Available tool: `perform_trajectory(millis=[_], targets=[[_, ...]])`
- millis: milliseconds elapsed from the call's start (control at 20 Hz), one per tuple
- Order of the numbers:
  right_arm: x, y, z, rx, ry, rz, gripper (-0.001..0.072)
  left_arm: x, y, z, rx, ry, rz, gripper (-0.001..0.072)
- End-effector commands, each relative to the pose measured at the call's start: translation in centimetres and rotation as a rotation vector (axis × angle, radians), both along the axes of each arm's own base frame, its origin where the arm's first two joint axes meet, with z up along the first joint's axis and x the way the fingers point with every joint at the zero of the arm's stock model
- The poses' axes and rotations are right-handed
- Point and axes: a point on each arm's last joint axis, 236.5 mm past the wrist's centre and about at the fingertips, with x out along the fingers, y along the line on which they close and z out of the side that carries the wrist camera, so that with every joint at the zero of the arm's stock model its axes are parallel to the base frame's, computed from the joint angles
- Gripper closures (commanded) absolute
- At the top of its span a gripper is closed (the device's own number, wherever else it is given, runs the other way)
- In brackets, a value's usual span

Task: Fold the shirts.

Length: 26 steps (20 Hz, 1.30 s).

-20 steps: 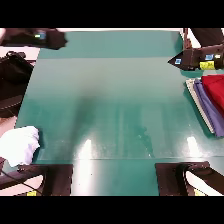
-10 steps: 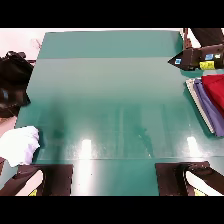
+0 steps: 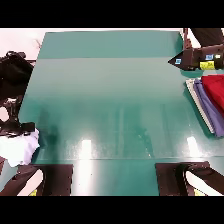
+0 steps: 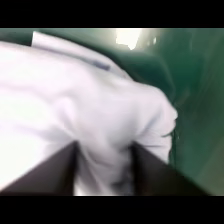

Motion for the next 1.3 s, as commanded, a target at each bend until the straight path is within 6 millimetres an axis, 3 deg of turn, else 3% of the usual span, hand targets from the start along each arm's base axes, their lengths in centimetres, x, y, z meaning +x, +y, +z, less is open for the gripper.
perform_trajectory(millis=[0, 50, 100, 250, 300, 400, 500, 550, 650, 700, 800, 950, 1000, 1050, 1150, 1250], targets=[[0.1, 0.0, 0.1, 0.001, -0.005, -0.001, 0.0695, 0.1, 0.1, 0.5, 0.004, -0.02, 0.029, 0.0665], [0.2, 0.0, 0.3, 0.004, -0.013, -0.005, 0.0695, 1.5, 0.2, 2.4, 0.009, -0.088, 0.031, 0.0681], [0.4, 0.0, 0.6, 0.01, -0.025, -0.01, 0.0695, 3.4, 0.3, 5.7, 0.024, -0.193, 0.025, 0.0682], [0.6, -0.1, 2.3, 0.032, -0.091, -0.032, 0.0695, 7.9, -1.2, 18.8, 0.071, -0.554, -0.054, 0.0683], [0.7, -0.2, 3.2, 0.042, -0.125, -0.045, 0.0695, 8.5, -2.6, 23.1, 0.072, -0.648, -0.099, 0.0684], [0.8, -0.5, 5.0, 0.058, -0.191, -0.069, 0.0695, 9.1, -6.1, 29.8, 0.043, -0.796, -0.208, 0.0685], [0.7, -0.7, 6.1, 0.069, -0.23, -0.082, 0.0695, 9.8, -10.9, 34.5, -0.056, -0.936, -0.31, 0.0686], [0.7, -0.7, 6.4, 0.069, -0.233, -0.08, 0.0695, 10.2, -13.5, 35.8, -0.109, -0.971, -0.371, 0.0686], [0.9, -0.4, 7.3, 0.061, -0.235, -0.062, 0.0695, 11.3, -18.7, 36.0, -0.201, -0.966, -0.484, 0.0686], [1.2, -0.3, 8.1, 0.056, -0.243, -0.052, 0.0695, 11.9, -22.2, 35.1, -0.25, -0.938, -0.565, 0.0686], [2.0, -0.1, 9.6, 0.05, -0.261, -0.039, 0.0695, 13.1, -29.8, 32.1, -0.343, -0.867, -0.714, 0.0685], [3.0, 0.3, 10.9, 0.032, -0.261, -0.007, 0.0695, 14.1, -40.7, 25.9, -0.452, -0.756, -0.912, 0.0677], [3.1, 0.4, 11.0, 0.023, -0.254, 0.006, 0.0695, 14.3, -43.1, 23.8, -0.498, -0.712, -0.935, 0.0453], [3.3, 0.5, 11.0, 0.015, -0.245, 0.017, 0.0695, 14.6, -44.9, 21.8, -0.552, -0.66, -0.918, 0.0106], [3.4, 0.7, 10.9, 0.004, -0.219, 0.034, 0.0695, 16.3, -45.3, 19.6, -0.595, -0.606, -0.862, 0.0094], [3.4, 0.8, 10.4, -0.006, -0.19, 0.048, 0.0695, 19.7, -42.2, 18.8, -0.568, -0.614, -0.769, 0.0094]])
